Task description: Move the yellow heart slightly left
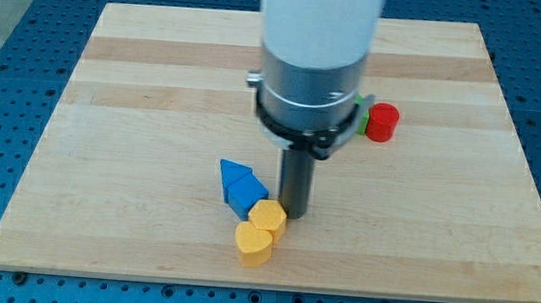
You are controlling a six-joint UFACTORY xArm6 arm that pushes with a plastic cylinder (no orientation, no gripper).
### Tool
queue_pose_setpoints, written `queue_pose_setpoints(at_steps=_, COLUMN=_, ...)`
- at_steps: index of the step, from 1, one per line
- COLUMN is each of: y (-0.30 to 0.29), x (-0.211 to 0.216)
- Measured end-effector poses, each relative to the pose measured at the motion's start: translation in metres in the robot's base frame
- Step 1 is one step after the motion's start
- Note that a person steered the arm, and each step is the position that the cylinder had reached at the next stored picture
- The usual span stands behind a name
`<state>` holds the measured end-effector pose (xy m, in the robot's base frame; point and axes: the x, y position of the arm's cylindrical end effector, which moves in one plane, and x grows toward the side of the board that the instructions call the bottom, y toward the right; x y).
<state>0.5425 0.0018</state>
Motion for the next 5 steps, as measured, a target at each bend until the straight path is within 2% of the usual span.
queue_pose_setpoints(at_steps=1, y=-0.024, x=0.0)
queue_pose_setpoints(at_steps=2, y=0.001, x=-0.003)
queue_pose_setpoints(at_steps=3, y=0.066, x=-0.007)
queue_pose_setpoints(at_steps=4, y=0.086, x=0.03)
queue_pose_setpoints(at_steps=5, y=0.077, x=0.076)
